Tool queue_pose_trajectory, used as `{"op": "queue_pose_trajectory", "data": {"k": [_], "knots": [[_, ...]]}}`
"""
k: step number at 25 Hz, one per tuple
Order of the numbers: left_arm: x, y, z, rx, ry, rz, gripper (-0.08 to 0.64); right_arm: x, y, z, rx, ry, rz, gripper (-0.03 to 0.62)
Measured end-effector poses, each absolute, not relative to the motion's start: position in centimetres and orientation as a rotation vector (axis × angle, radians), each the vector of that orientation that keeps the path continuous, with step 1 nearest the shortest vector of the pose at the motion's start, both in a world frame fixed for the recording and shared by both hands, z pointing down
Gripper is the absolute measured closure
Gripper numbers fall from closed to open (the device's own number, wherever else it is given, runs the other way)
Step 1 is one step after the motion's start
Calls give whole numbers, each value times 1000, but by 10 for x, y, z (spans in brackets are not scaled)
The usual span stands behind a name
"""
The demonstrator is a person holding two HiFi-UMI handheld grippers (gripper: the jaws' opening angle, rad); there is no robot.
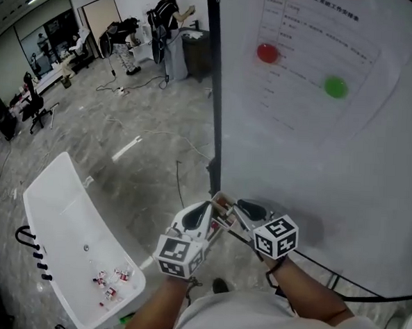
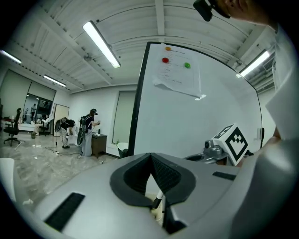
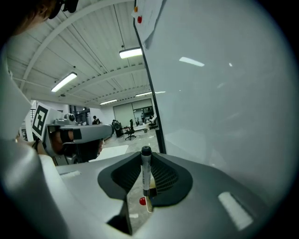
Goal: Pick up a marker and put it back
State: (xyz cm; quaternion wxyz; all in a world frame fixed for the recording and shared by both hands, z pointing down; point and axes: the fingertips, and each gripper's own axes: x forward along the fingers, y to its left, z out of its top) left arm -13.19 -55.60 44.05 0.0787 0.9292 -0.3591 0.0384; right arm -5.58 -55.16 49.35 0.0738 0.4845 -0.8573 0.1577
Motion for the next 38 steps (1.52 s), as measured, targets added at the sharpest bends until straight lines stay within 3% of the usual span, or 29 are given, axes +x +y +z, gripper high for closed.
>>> {"op": "queue_pose_trajectory", "data": {"k": [10, 19, 33, 38], "knots": [[-143, -565, 497, 2679, -1029, 177, 558, -52, -566, 600, 1420, -2429, 709, 525], [-152, -568, 511, 2647, -1027, 189, 558, -47, -565, 630, 1424, -2380, 773, 518], [-133, -551, 456, 2742, -1006, 110, 558, -38, -553, 513, 1512, -2523, 524, 505], [-128, -549, 426, 2754, -1014, 71, 558, -50, -537, 440, 1546, -2606, 332, 587]]}}
